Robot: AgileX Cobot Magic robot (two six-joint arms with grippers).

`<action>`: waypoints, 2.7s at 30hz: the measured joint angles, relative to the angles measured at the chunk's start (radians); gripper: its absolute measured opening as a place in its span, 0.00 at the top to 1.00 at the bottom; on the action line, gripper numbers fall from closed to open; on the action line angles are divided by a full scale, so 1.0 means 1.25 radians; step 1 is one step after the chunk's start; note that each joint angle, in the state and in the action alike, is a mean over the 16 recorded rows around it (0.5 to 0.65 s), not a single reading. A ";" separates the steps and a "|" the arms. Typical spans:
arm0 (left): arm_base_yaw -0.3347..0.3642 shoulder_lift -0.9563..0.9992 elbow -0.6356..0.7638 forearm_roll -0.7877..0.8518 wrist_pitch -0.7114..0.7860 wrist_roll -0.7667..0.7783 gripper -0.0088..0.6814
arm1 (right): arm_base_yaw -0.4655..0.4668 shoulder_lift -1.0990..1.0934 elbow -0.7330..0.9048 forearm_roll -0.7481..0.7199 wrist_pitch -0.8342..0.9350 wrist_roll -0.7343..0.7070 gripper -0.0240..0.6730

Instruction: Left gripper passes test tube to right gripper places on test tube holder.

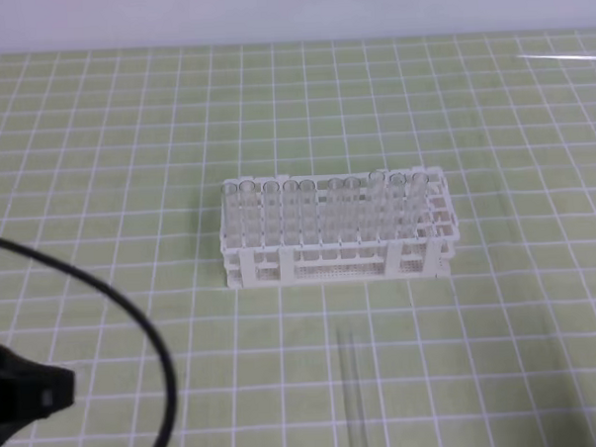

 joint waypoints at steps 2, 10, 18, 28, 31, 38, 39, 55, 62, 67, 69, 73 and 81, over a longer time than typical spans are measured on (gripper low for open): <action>-0.026 0.045 -0.008 0.008 0.002 -0.004 0.99 | 0.000 0.000 0.000 0.000 0.000 0.000 0.97; -0.130 0.184 -0.029 0.050 -0.026 -0.024 0.99 | 0.000 0.000 0.000 0.000 0.000 0.000 0.97; -0.233 0.311 -0.081 0.116 -0.055 -0.060 0.99 | 0.000 0.000 0.000 0.000 0.000 0.000 0.97; -0.396 0.478 -0.161 0.206 -0.115 -0.100 0.99 | 0.000 0.000 0.000 0.000 0.000 0.000 0.97; -0.438 0.517 -0.174 0.214 -0.149 -0.104 0.99 | 0.000 0.000 0.000 0.000 0.000 0.000 0.97; -0.492 0.602 -0.193 0.186 -0.227 -0.150 0.99 | 0.000 0.000 0.000 0.000 0.000 0.000 0.97; -0.496 0.614 -0.196 0.180 -0.235 -0.161 0.99 | 0.000 0.000 0.000 0.000 0.000 0.000 0.97; -0.547 0.792 -0.298 0.095 -0.213 -0.256 0.97 | 0.000 0.000 0.000 0.000 0.000 0.000 0.97; -0.573 0.845 -0.342 0.078 -0.169 -0.269 0.95 | 0.000 0.000 0.000 0.000 0.000 0.000 0.97; -0.581 0.881 -0.369 0.082 -0.144 -0.292 0.94 | 0.000 0.000 0.000 0.000 0.000 0.000 0.97; -0.583 0.894 -0.378 0.085 -0.135 -0.302 0.94 | 0.000 0.000 0.000 0.000 0.000 0.000 0.97; -0.585 0.915 -0.393 0.094 -0.115 -0.323 0.94 | 0.000 0.000 0.000 -0.001 0.000 0.000 0.97; -0.587 0.945 -0.407 0.111 -0.089 -0.349 0.94 | 0.000 0.000 0.000 -0.001 0.000 0.000 0.97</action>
